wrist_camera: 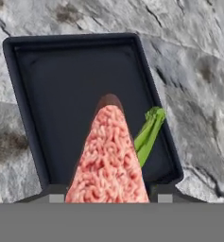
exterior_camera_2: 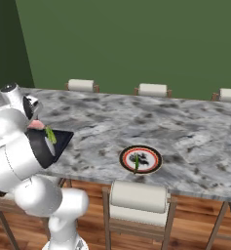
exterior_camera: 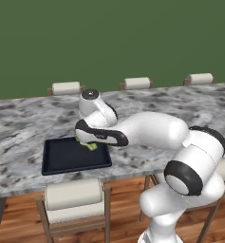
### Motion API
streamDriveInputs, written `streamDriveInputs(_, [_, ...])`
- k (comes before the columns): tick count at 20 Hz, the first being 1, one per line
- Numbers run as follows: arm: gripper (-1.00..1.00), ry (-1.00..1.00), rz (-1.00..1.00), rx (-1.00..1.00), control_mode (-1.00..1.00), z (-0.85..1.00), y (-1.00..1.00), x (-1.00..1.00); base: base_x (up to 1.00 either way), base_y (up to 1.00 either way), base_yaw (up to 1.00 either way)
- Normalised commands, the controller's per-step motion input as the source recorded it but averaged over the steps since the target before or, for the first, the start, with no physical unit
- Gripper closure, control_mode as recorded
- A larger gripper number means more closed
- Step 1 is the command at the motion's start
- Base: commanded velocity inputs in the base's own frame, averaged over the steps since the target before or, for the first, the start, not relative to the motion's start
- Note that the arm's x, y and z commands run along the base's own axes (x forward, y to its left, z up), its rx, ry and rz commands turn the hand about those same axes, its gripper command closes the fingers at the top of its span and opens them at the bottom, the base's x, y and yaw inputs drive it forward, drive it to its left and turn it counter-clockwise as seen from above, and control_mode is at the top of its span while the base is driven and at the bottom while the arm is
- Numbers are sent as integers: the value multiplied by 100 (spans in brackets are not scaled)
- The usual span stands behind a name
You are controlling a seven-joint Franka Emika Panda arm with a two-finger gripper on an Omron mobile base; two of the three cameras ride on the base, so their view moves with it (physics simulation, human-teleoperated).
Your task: Create a steak meal by picking up the steak and asparagus from the tray and placing them on the plate. Leave the celery on the tray.
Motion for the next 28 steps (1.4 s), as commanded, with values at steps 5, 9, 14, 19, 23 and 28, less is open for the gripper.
streamDriveInputs(5, [100, 0, -22, 0, -100, 41, -90, 0, 0, 0, 0])
streamDriveInputs(9, [100, 0, -33, 5, -100, 15, -91, 0, 0, 0, 0])
streamDriveInputs(14, [100, 0, -33, 10, -100, 2, -97, 0, 0, 0, 0])
streamDriveInputs(19, [100, 0, -32, 16, -100, 0, -97, 0, 0, 0, 0])
streamDriveInputs(23, [100, 0, -31, 18, -100, 0, -100, 0, 0, 0, 0])
streamDriveInputs(28, [100, 0, -23, 16, -100, -5, -100, 4, 0, 0, 0])
